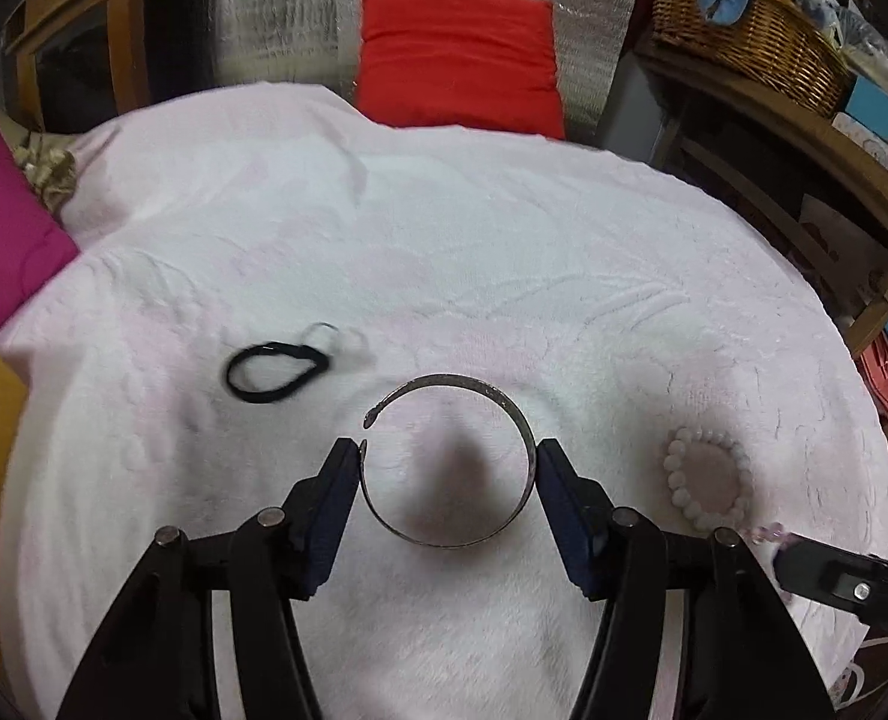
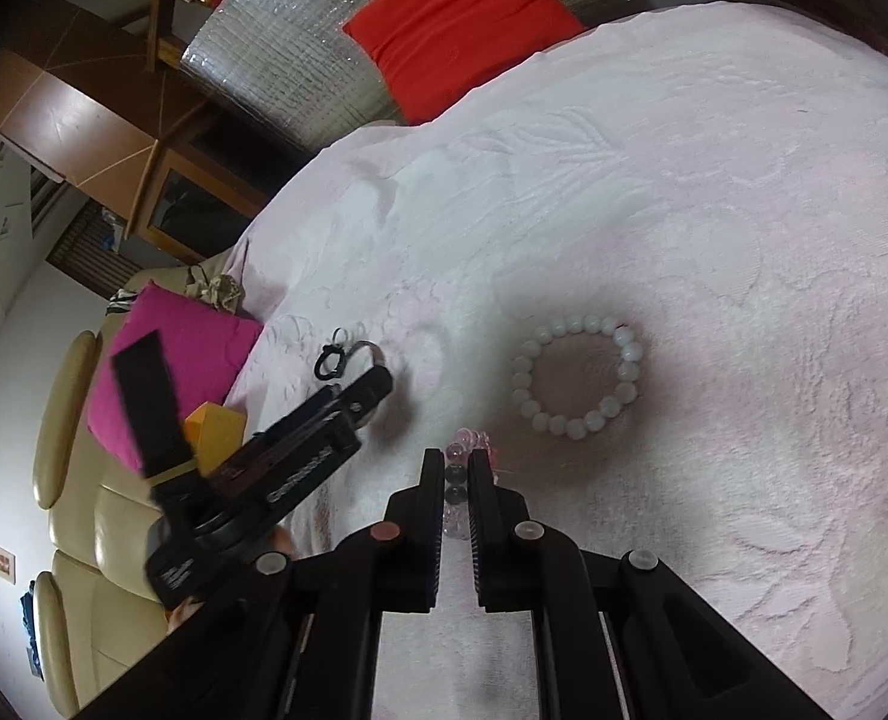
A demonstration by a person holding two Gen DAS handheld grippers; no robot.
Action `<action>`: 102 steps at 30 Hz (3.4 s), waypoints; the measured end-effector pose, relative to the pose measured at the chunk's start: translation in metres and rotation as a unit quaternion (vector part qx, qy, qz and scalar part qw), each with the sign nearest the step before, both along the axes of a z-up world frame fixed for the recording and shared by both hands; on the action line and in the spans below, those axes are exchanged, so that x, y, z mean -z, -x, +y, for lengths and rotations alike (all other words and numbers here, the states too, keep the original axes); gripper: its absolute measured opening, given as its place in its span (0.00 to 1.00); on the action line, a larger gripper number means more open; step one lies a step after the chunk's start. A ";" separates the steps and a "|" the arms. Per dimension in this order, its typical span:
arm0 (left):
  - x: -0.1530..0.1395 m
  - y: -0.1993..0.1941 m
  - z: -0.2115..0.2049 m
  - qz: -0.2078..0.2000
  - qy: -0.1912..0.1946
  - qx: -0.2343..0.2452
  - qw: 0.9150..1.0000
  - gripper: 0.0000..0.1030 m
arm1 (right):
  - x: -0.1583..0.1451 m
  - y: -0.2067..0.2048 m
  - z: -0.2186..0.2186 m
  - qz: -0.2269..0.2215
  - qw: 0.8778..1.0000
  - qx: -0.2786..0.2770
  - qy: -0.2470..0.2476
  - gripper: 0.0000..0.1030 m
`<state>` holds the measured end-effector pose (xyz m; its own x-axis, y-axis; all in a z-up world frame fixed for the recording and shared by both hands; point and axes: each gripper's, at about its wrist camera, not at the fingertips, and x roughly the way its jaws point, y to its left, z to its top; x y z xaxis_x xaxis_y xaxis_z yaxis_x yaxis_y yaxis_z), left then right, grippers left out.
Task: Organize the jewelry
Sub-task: 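Grasp the silver bangle with left tool while right tool grasps the pink bracelet, then carry bangle and pink bracelet over the orange box and open both tools, then move left tool to the black carabiner while right tool grasps the white pearl bracelet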
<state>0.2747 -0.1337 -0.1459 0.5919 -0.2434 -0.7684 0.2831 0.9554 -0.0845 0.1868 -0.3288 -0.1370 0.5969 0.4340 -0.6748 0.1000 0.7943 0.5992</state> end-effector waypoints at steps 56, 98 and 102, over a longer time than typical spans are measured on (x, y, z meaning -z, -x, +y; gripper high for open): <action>-0.042 0.124 0.405 -0.005 -0.055 -0.263 0.963 0.60 | -0.063 -0.125 0.459 -0.047 0.971 -0.207 0.114 0.09; -0.084 0.123 0.363 0.002 -0.074 -0.277 0.958 0.62 | -0.103 -0.098 0.300 -0.088 0.984 -0.143 0.062 0.22; -0.102 0.123 0.309 -0.031 -0.087 -0.240 0.966 0.65 | -0.111 -0.070 0.200 -0.091 0.990 -0.078 0.071 0.25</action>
<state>0.1515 0.1755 -0.0436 0.6514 0.2005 -0.7318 -0.1974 0.9760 0.0917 0.2564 -0.1288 -0.0257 0.6471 0.4389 -0.6234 -0.1303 0.8693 0.4768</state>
